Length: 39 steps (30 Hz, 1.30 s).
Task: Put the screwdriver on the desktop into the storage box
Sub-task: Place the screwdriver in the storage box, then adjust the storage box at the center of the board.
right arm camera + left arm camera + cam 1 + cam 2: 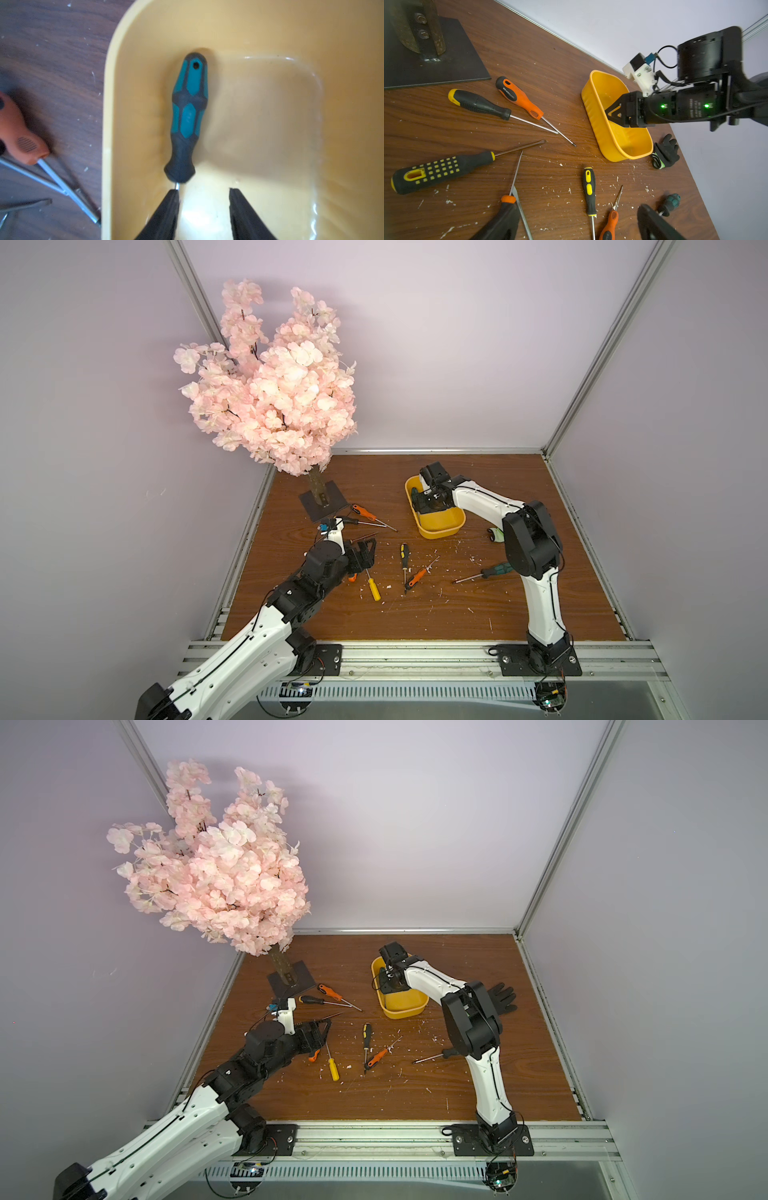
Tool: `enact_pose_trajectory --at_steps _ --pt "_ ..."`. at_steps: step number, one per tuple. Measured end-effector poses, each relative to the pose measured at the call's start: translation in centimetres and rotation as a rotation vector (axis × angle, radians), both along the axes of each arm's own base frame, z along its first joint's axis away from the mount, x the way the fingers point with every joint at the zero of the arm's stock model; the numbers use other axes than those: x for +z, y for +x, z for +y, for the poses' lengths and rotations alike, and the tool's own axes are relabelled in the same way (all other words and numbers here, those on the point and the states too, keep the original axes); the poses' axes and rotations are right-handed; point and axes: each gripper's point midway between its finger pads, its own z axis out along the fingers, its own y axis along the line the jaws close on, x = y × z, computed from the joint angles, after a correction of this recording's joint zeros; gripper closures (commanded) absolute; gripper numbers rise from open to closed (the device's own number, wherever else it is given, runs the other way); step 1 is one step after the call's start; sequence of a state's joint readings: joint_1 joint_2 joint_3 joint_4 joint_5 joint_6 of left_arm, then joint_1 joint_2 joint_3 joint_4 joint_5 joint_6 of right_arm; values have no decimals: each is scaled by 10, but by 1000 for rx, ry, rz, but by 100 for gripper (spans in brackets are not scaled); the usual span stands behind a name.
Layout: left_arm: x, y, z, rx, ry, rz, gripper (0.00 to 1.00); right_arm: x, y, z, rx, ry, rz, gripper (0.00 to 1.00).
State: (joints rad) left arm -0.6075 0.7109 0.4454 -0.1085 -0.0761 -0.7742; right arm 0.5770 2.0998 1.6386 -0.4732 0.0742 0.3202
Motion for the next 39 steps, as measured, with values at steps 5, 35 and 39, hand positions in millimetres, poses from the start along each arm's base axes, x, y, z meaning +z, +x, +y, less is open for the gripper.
enact_pose_trajectory --at_steps 5,35,39 --pt "-3 3 -5 -12 0 8 8 11 -24 -12 -2 6 2 59" --pt "-15 6 -16 -63 21 34 6 16 -71 23 45 76 41 53" --pt "-19 8 -24 -102 42 57 7 39 -78 10 11 105 -1 52"
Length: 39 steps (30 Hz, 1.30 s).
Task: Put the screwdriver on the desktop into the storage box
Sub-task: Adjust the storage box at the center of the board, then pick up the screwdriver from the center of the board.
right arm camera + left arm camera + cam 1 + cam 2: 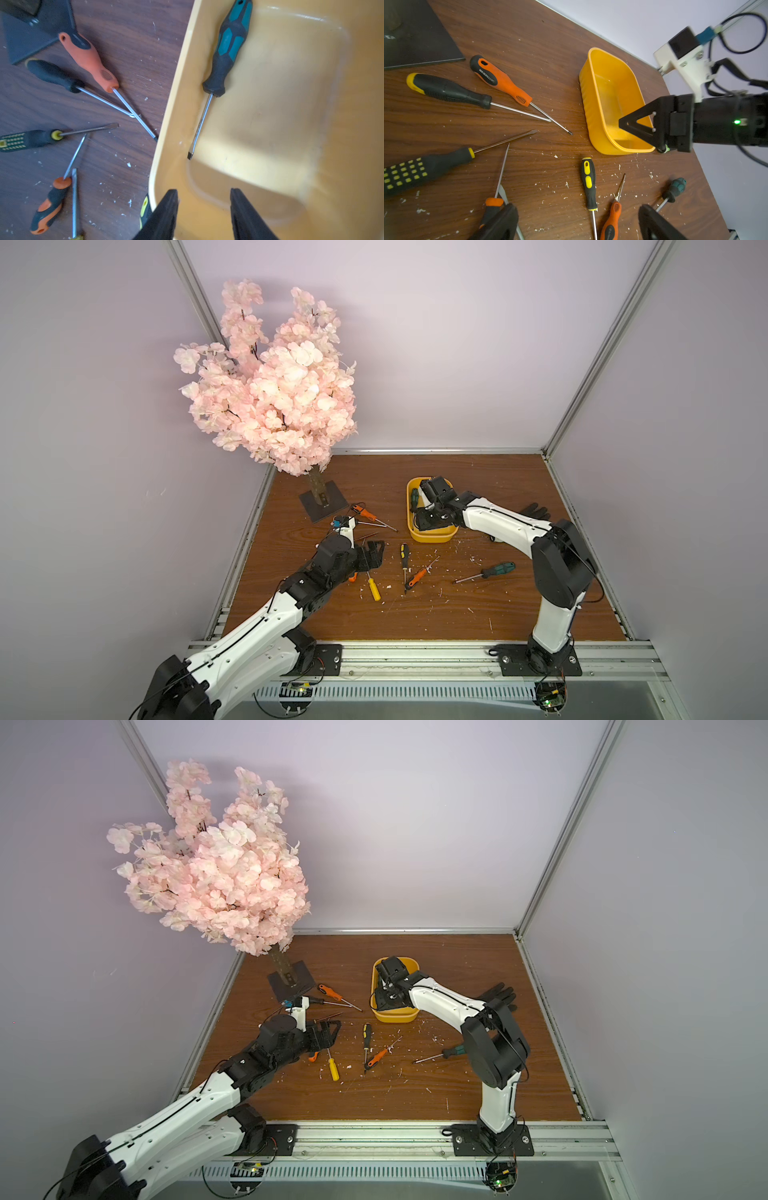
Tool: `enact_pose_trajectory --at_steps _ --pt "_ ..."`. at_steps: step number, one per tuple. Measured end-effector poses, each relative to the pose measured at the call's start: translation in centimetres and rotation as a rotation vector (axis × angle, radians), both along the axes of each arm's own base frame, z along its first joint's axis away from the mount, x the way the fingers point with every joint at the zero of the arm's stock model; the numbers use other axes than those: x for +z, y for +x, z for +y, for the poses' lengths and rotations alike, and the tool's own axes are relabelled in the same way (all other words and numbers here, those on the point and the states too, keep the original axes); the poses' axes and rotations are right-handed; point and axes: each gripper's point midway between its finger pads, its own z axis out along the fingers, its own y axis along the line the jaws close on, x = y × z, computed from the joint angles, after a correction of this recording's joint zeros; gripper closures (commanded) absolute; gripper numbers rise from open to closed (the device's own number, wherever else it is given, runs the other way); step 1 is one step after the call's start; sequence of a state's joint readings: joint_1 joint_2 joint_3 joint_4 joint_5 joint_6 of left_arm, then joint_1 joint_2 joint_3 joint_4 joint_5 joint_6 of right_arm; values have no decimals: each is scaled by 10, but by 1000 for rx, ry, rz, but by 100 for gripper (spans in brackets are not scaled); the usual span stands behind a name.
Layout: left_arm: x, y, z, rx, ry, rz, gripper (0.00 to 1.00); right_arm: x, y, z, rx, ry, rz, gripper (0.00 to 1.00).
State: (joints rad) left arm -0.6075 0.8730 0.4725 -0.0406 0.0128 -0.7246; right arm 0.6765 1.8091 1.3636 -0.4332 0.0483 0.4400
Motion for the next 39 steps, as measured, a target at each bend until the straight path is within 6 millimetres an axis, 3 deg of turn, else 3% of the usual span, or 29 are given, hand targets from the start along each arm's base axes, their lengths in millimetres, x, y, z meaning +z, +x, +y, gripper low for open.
enact_pose_trajectory --at_steps 6,12,17,22,32,39 --pt "7 9 -23 -89 5 11 9 35 -10 -35 -101 69 -68 52" --pt "11 17 -56 -200 21 16 9 44 -34 -91 -270 104 -98 49" --pt "11 16 -94 -321 53 11 9 29 -62 -136 -426 108 -71 49" --pt "4 16 -115 -391 77 17 9 8 -88 -167 -550 100 -17 48" --pt "-5 14 -122 -438 95 26 9 -33 -131 -193 -701 110 85 49" --pt "-5 13 -123 -444 94 22 8 -58 -142 -205 -773 97 135 51"
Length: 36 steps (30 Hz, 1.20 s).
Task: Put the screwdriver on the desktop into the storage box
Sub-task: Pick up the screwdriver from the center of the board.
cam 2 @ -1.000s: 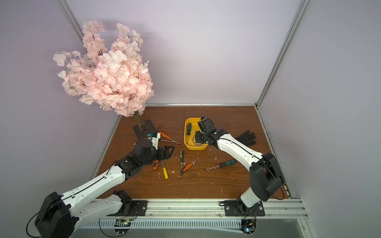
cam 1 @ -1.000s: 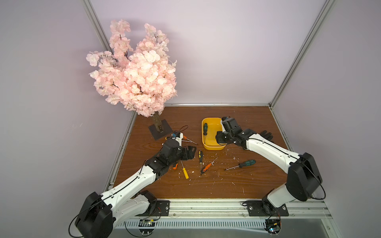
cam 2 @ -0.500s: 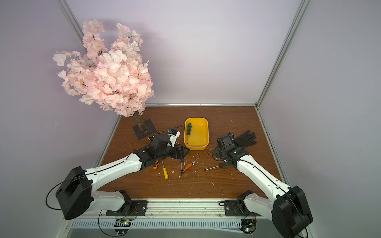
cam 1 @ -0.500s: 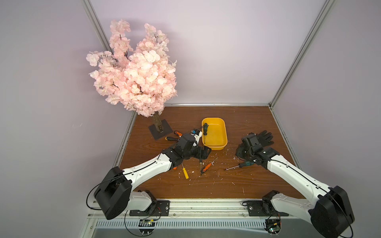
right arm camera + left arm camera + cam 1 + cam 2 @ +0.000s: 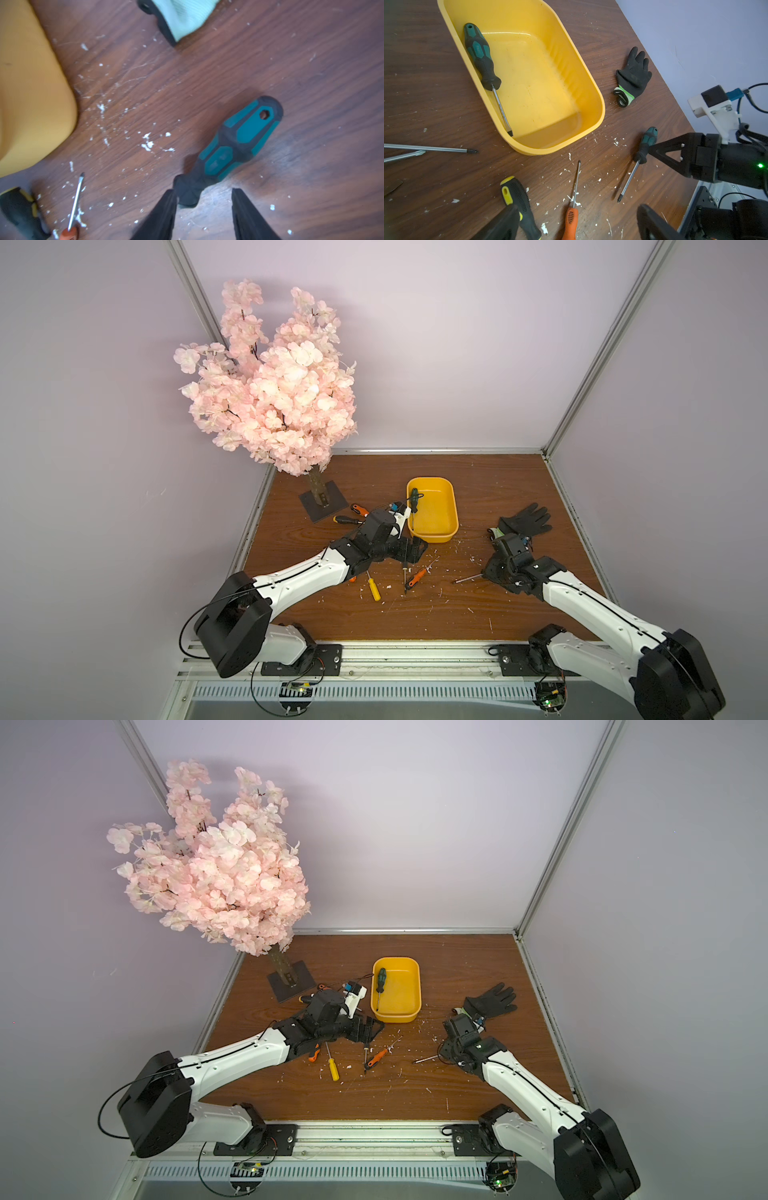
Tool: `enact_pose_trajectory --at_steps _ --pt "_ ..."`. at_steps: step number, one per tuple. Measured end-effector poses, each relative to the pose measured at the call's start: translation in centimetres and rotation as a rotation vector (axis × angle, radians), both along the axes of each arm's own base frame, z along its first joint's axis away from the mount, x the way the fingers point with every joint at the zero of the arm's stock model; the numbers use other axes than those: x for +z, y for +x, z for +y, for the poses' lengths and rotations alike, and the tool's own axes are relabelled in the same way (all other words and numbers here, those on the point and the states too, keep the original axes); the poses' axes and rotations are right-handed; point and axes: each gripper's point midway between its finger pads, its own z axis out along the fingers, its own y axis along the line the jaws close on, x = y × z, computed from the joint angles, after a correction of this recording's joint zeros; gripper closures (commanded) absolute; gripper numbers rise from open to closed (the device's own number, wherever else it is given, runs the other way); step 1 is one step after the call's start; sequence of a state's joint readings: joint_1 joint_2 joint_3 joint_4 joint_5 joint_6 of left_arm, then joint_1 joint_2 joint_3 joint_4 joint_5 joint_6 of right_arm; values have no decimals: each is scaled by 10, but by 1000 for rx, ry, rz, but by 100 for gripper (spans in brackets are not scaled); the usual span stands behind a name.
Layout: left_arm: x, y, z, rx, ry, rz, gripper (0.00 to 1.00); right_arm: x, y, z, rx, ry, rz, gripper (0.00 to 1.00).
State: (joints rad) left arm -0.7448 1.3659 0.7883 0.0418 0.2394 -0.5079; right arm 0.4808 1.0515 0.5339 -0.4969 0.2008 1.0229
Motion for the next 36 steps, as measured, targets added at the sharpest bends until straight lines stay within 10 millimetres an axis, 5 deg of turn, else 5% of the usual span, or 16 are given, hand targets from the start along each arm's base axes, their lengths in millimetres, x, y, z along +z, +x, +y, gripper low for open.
enact_pose_trajectory --at_steps 36 --pt "4 -9 22 74 -25 -25 8 -24 28 13 -56 117 -34 61"
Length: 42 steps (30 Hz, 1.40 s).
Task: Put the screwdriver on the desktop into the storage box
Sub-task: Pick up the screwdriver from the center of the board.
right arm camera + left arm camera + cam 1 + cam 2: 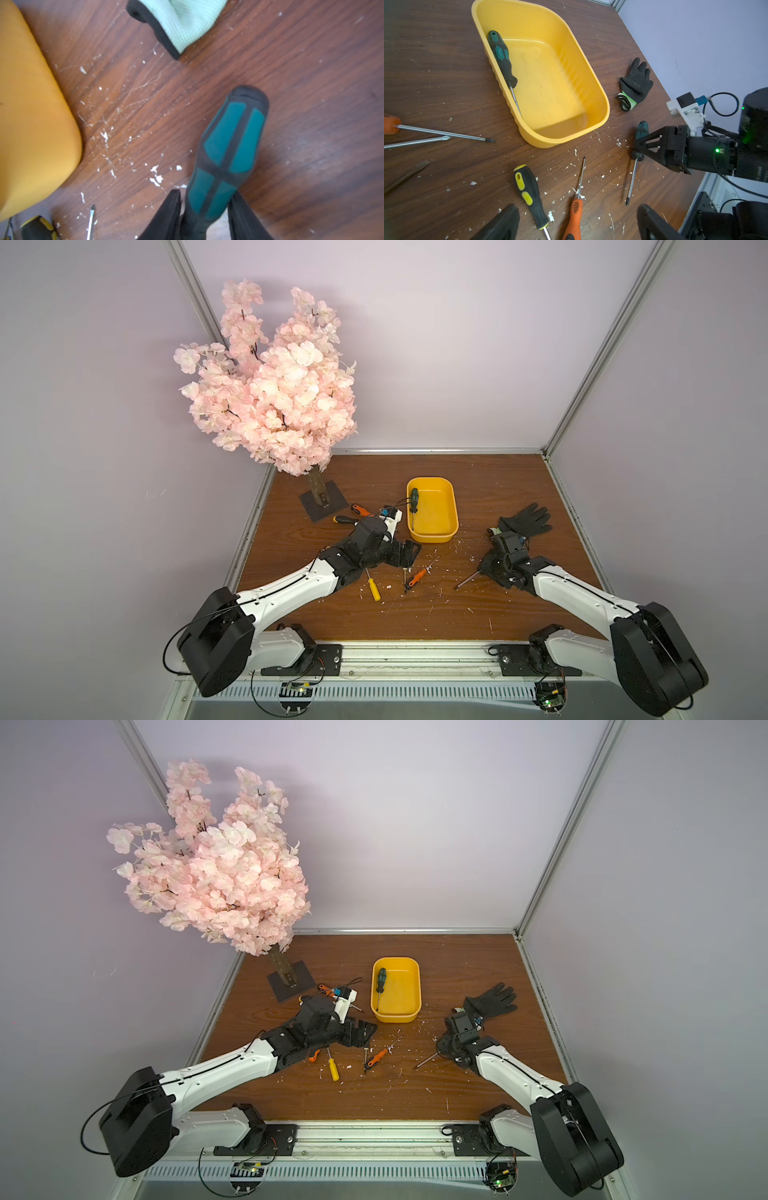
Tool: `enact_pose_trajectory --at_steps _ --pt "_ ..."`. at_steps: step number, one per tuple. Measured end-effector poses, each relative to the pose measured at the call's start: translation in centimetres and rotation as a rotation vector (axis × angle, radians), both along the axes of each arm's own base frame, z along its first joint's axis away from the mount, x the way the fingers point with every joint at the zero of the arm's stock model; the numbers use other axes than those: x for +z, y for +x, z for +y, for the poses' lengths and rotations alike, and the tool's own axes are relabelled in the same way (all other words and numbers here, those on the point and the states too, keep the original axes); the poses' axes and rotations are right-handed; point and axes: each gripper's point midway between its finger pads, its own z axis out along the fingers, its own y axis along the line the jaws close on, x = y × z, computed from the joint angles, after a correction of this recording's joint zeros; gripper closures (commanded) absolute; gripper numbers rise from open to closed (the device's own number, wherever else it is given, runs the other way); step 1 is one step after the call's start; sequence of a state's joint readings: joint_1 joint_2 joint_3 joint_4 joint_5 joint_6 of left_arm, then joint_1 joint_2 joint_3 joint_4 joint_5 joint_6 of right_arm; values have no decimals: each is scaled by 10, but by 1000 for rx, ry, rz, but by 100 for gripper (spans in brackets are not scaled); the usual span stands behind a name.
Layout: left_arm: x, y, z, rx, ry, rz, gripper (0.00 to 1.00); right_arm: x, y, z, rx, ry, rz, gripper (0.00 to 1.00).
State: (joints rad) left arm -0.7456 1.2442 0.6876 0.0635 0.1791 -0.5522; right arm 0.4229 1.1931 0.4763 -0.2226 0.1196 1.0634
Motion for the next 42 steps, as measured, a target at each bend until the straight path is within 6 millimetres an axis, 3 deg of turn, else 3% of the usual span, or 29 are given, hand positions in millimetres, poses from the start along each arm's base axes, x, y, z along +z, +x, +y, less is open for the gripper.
enact_pose_trajectory --at_steps 6,13,17,28,35,42 --pt "3 0 2 10 -6 -7 8 0 2 3 0 16 -3 74" --pt "3 -1 3 12 -3 -4 8 2 -2 1 6 9 9 75" --pt "2 -1 4 20 -2 1 8 17 2 1 32 -16 -7 75" --pt "9 10 19 92 -25 13 8 99 64 21 148 -69 -191 76" --pt "29 13 35 144 -70 -7 8 127 102 42 239 -99 -232 76" --pt "34 11 47 189 -78 -3 8 146 139 68 338 -119 -254 76"
